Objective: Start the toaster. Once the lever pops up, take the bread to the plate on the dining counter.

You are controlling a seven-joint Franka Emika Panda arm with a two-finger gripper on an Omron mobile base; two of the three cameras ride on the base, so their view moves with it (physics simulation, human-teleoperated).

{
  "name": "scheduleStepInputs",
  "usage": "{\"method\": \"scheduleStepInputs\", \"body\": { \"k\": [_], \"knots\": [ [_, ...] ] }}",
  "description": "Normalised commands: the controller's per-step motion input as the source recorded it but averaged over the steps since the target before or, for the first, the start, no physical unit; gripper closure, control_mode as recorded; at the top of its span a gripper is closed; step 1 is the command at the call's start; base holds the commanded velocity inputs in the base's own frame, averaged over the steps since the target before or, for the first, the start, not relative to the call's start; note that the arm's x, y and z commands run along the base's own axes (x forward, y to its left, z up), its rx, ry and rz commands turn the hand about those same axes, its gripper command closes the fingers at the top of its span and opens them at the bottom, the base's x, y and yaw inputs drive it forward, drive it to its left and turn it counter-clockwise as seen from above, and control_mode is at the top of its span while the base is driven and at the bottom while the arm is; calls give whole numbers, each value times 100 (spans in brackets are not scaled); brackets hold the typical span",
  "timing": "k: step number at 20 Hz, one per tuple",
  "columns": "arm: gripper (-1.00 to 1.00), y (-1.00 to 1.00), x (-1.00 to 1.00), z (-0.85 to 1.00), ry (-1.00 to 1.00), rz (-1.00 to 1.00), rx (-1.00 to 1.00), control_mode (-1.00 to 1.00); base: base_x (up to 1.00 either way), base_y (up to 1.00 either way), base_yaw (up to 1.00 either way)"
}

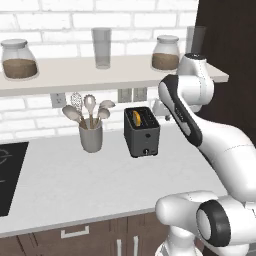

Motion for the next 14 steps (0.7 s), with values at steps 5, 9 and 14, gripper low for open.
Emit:
{"method": "scheduleStepInputs", "body": {
  "k": [5,9,14],
  "knots": [
    [-100,1,-20,-9,-2,0,-1,-100,0,0,0],
    [-100,37,-19,-61,-17,1,-13,-100,0,0,0],
    [-100,47,29,-47,-19,-1,-10,-100,0,0,0]
  ]
}}
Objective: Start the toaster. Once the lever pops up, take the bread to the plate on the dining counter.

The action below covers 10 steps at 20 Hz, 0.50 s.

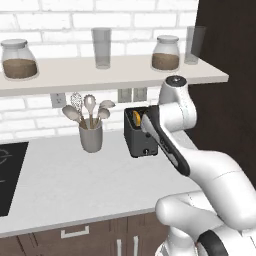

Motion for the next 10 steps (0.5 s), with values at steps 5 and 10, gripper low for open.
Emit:
{"method": "scheduleStepInputs", "body": {
  "k": [5,10],
  "knots": [
    [-100,24,67,-28,-6,-4,-3,-100,0,0,0],
    [-100,0,61,-2,3,-4,0,-100,0,0,0]
  ]
}}
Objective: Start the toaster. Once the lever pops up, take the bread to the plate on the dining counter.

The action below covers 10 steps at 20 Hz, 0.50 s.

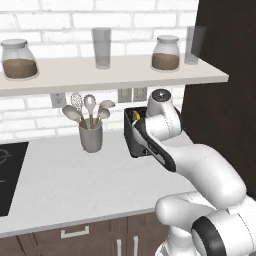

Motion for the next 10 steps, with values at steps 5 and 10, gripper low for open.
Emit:
{"method": "scheduleStepInputs", "body": {
  "k": [5,10],
  "knots": [
    [100,-7,38,-12,16,-7,0,-100,0,0,0],
    [100,0,56,-27,8,-10,0,-100,0,0,0]
  ]
}}
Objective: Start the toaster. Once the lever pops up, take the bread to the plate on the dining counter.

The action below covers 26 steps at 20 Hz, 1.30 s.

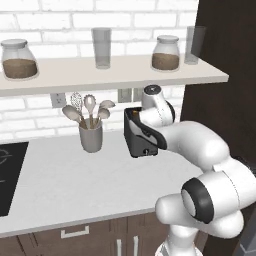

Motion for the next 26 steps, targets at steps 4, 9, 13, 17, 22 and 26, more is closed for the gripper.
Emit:
{"method": "scheduleStepInputs", "body": {
  "k": [4,9,13,17,22,26],
  "knots": [
    [100,0,39,-48,0,-9,0,-100,0,0,0],
    [100,0,31,-45,0,-7,0,-100,0,0,0],
    [100,0,25,-29,0,-5,0,-100,0,0,0],
    [100,0,24,-20,0,-4,1,-100,0,0,0],
    [100,0,7,-21,0,-4,2,-100,0,0,0],
    [100,-5,0,-48,0,-7,1,-100,0,0,0]
  ]
}}
